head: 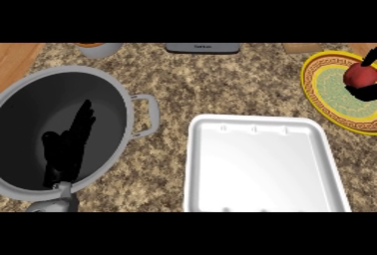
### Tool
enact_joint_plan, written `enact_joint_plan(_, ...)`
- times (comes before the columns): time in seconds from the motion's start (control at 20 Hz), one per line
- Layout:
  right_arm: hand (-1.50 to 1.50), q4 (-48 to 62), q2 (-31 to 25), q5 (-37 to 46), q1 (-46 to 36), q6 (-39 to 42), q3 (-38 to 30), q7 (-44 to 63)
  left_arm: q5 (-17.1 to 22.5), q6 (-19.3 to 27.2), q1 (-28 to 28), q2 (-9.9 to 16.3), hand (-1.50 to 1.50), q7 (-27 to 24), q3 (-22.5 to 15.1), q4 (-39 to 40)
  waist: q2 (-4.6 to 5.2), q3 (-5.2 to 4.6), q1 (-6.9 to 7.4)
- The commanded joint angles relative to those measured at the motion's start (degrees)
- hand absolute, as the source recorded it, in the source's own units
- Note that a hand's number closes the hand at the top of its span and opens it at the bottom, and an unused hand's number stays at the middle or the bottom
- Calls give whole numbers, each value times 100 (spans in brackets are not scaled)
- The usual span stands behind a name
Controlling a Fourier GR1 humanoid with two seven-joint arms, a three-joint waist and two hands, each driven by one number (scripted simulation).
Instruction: Pick the bell pepper from the tray and place it in the plate
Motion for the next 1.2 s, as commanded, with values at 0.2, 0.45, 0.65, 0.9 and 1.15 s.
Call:
enact_joint_plan(0.2,150,1582,-355,234,-513,755,66,-440,4,-8,49,-202,0,-175,-129,517,151,-85,117)
enact_joint_plan(0.45,150,2180,-280,622,-617,1114,397,-320,53,-105,-129,-177,0,43,-92,490,186,-80,195)
enact_joint_plan(0.65,-150,2437,-291,574,-805,1594,366,-803,-99,96,-104,-241,0,-68,-317,587,167,-76,136)
enact_joint_plan(0.9,-150,2462,-459,-31,-656,1919,-192,-2192,-47,-17,-97,-235,0,-128,-110,677,169,-67,10)
enact_joint_plan(1.15,-150,2734,-595,-1272,-957,2749,-1395,-2504,19,-60,73,-242,0,160,-71,318,132,-58,-20)
